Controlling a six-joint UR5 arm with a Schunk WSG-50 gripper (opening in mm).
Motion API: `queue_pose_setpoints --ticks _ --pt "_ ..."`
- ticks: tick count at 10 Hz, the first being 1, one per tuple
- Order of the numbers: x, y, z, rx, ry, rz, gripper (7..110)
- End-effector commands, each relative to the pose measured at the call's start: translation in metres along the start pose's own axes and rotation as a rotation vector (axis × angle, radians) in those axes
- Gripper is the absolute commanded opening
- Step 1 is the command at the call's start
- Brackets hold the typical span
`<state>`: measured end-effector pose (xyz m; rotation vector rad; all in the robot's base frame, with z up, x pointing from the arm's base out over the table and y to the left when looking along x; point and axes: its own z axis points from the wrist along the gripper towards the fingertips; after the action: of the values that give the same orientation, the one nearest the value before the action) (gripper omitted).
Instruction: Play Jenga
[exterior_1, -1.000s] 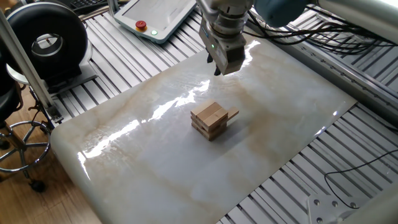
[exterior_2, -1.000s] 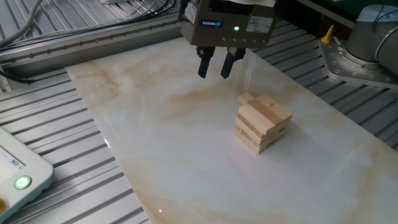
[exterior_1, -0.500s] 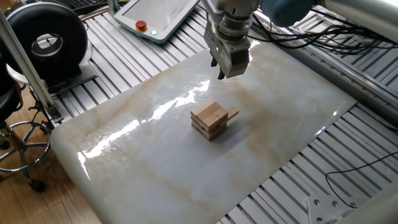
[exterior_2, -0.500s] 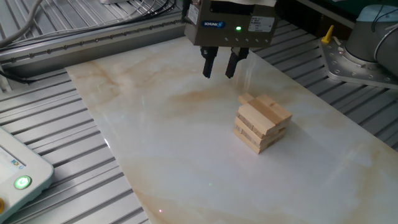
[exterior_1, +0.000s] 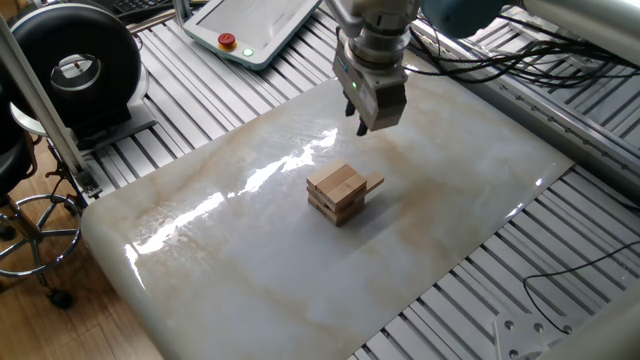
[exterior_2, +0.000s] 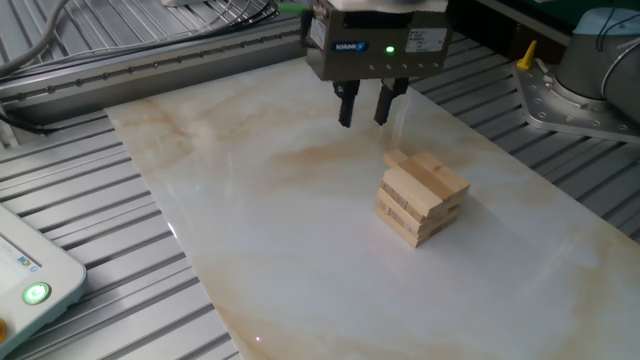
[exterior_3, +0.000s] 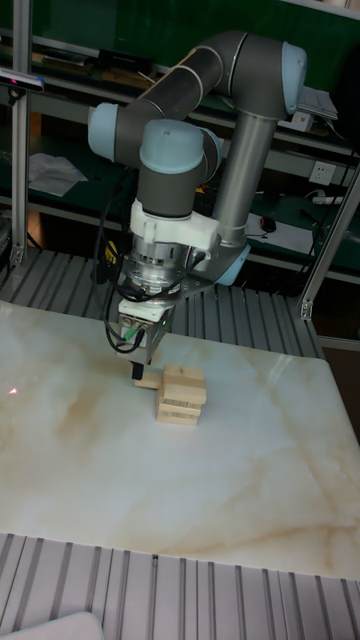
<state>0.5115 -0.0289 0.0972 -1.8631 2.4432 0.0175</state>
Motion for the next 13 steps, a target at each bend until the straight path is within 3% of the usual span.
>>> queue_pose_setpoints --ticks 1,3,4,6,8,9,13 --pt "-0.003 0.016 0.005 -0.055 0.006 -0.037 44" --pt "-0.005 0.024 -0.004 -0.08 0.021 -0.01 44" --pt "-0.011 0.028 -0.004 -0.089 0.003 -0.02 22" --pt "-0.013 0.018 0.001 -0.051 -0.002 -0.063 22" --pt "-0.008 0.016 0.002 -0.052 0.014 -0.109 22" --pt "-0.006 0.016 0.002 -0.055 0.015 -0.126 66" --pt "-0.001 0.016 0.001 -0.066 0.02 -0.162 66"
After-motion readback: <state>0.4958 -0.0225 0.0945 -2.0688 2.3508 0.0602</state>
